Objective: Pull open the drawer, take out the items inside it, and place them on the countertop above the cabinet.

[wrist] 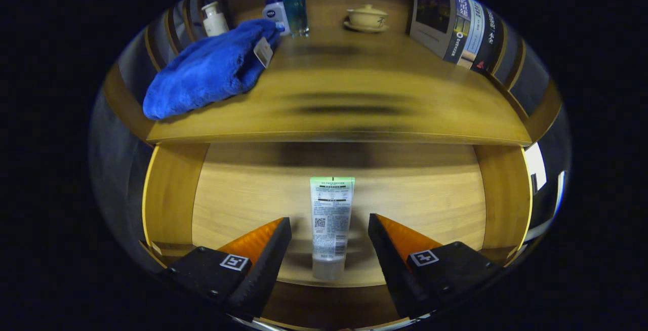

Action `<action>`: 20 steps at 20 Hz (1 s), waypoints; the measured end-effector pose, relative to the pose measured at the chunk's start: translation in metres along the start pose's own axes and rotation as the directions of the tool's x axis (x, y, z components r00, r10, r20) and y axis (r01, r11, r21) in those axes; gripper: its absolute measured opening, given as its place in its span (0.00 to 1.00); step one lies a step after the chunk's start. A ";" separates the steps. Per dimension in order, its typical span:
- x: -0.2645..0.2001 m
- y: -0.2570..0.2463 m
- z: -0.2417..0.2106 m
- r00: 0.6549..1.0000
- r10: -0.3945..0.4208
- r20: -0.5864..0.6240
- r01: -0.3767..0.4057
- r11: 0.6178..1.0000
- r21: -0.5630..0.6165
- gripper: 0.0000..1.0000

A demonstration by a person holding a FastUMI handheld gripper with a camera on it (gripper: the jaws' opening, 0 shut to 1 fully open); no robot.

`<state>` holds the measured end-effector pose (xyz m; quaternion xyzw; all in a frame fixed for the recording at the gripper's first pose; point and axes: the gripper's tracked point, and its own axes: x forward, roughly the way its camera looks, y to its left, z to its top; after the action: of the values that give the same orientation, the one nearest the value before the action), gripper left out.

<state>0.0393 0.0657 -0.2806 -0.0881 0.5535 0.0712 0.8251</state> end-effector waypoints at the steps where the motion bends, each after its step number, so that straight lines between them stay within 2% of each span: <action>1: 0.004 0.000 -0.003 1.000 -0.005 -0.028 0.005 1.000 -0.006 0.98; 6: 0.014 0.009 -0.019 0.991 0.003 -0.132 -0.006 1.000 -0.021 0.89; 11: 0.019 -0.001 -0.031 0.978 -0.046 -0.204 0.037 0.998 -0.044 0.81; 12: 0.018 -0.004 -0.034 0.976 -0.053 -0.209 0.045 0.998 -0.042 0.77; 14: 0.019 -0.003 -0.033 0.976 -0.037 -0.214 0.034 0.999 -0.017 0.60; 20: 0.012 -0.001 -0.020 0.982 -0.008 -0.189 0.015 0.999 0.037 0.45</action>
<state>0.0259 0.0601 -0.2994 -0.0818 0.6301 0.0469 0.7708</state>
